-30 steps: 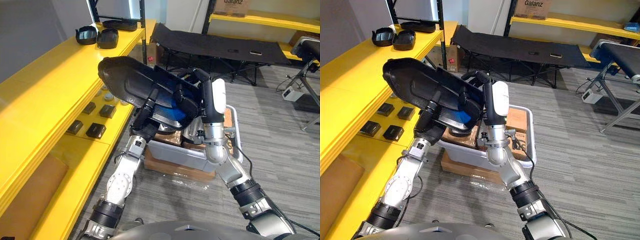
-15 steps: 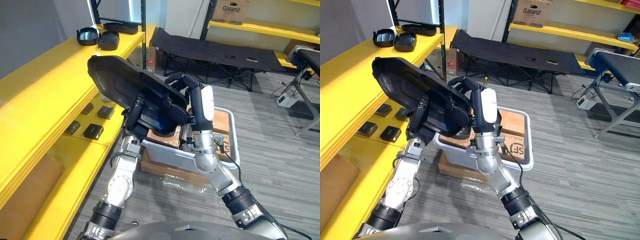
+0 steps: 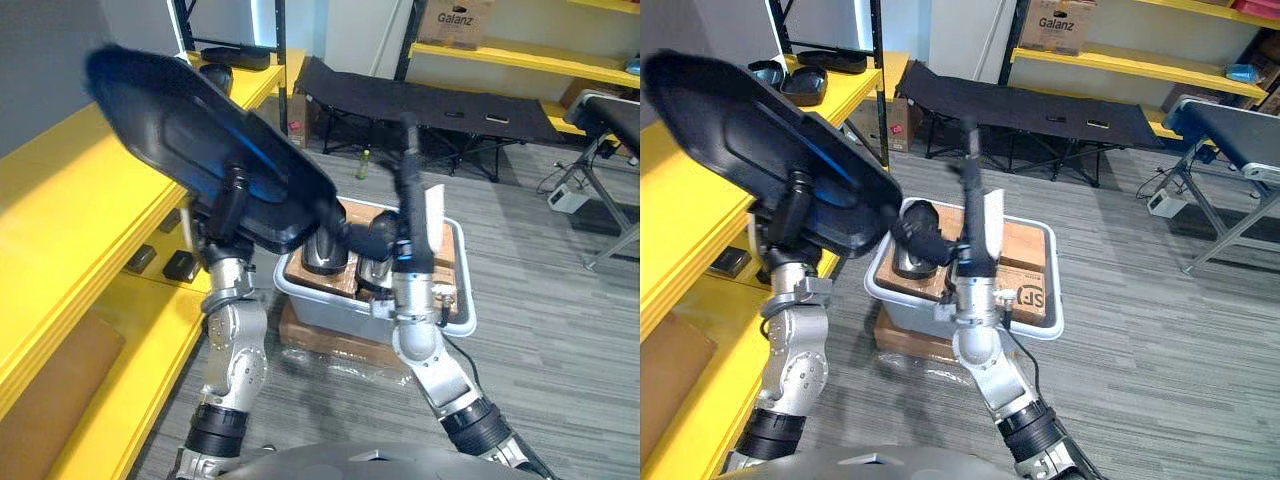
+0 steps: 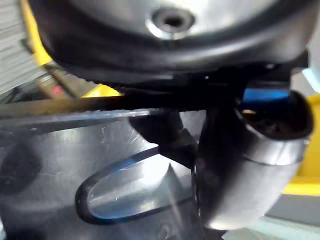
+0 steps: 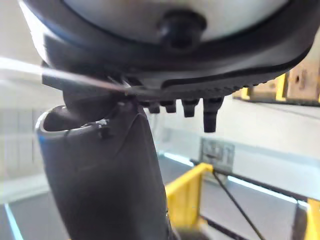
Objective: Walk over and take three plastic housings, then place them on the shelf
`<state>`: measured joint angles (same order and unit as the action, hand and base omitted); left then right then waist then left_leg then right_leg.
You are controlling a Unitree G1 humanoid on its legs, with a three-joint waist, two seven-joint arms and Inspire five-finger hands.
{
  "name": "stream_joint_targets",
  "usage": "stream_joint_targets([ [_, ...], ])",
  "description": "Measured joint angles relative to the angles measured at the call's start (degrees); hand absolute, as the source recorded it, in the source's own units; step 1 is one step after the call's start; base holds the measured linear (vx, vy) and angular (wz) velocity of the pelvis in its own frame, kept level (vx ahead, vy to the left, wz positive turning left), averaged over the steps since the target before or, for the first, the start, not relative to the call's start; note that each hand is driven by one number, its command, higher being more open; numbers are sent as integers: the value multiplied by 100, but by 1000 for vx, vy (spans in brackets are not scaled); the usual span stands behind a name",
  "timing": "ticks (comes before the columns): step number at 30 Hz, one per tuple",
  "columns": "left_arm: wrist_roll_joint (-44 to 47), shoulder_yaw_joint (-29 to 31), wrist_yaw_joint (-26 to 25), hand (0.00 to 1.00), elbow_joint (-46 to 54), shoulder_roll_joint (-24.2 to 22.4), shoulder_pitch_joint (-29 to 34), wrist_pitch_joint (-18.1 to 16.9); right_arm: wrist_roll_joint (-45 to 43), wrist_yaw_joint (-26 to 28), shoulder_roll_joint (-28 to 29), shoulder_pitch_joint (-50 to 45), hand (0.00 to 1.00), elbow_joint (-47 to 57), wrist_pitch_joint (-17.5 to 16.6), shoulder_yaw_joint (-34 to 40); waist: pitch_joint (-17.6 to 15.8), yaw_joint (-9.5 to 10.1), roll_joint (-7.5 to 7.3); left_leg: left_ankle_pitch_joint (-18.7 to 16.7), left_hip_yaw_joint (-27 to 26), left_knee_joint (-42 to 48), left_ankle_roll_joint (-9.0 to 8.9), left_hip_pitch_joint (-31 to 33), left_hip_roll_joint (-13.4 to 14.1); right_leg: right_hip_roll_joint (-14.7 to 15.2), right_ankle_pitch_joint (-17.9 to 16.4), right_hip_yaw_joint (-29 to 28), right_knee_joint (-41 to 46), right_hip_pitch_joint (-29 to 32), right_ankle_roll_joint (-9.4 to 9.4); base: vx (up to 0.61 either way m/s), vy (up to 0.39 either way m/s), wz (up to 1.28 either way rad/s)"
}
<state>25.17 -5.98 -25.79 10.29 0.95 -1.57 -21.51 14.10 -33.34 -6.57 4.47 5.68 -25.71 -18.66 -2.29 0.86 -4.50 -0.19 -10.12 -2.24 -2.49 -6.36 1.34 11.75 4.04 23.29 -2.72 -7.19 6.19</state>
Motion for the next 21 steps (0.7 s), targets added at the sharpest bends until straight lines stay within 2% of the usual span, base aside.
stream_joint_targets([
  [1, -399, 221, -260, 0, 24, 7, 16, -11, 2, -121, 28, -99, 100, 273, -2, 340, -13, -33, 31, -17, -32, -1, 16, -8, 0, 4, -14, -4, 16, 10, -13, -11, 23, -6],
  [6, -1690, 494, -895, 0, 106, 3, 232, 79, -250, -291, 25, -323, 100, 409, 5, 866, -12, -137, 74, -28, -103, -4, 3, -16, 5, -9, -16, -78, -26, 34, -14, 2, 15, -8],
  [9, -2301, 555, -946, 0, 109, 25, 232, 193, -805, 151, 30, -614, 100, 417, 69, 1161, 12, -142, 153, -33, -170, -3, -5, -16, 11, -23, -10, -167, -34, 81, -8, 14, 10, -13],
  [12, -2351, 712, -660, 0, 134, 48, 248, 193, -1096, 487, 96, -933, 100, 396, 527, 1520, 4, -269, 251, -49, -221, -8, -19, -9, 24, -32, -7, -233, -44, 117, -4, 18, 8, -10],
  [15, -2148, 818, -192, 0, 135, 224, 472, 167, -1794, 918, 264, -1329, 100, 345, 785, 1945, 23, -300, 312, -98, -354, -4, -47, -11, 44, -70, -5, -359, -52, 192, -3, 18, 8, -23],
  [17, -1863, 949, 114, 0, 135, 237, 673, 158, -2175, 1191, 285, -1434, 100, 177, 982, 2169, 15, -399, 333, -116, -394, -2, -59, -13, 57, -86, -3, -421, -65, 211, -3, 18, -3, -16],
  [20, -1547, 1107, 508, 0, 157, 229, 1103, 153, -2412, 1448, 283, -1517, 100, -476, 1813, 2473, 9, -419, 343, -156, -439, 4, -73, -15, 117, -124, 2, -462, -128, 204, 0, 8, -21, -8],
  [21, -1506, 1134, 554, 0, 180, 224, 1185, 153, -2428, 1471, 282, -1525, 100, -628, 1930, 2491, 2, -408, 353, -159, -432, 4, -74, -11, 120, -128, 3, -456, -142, 197, 1, 9, -14, 5],
])
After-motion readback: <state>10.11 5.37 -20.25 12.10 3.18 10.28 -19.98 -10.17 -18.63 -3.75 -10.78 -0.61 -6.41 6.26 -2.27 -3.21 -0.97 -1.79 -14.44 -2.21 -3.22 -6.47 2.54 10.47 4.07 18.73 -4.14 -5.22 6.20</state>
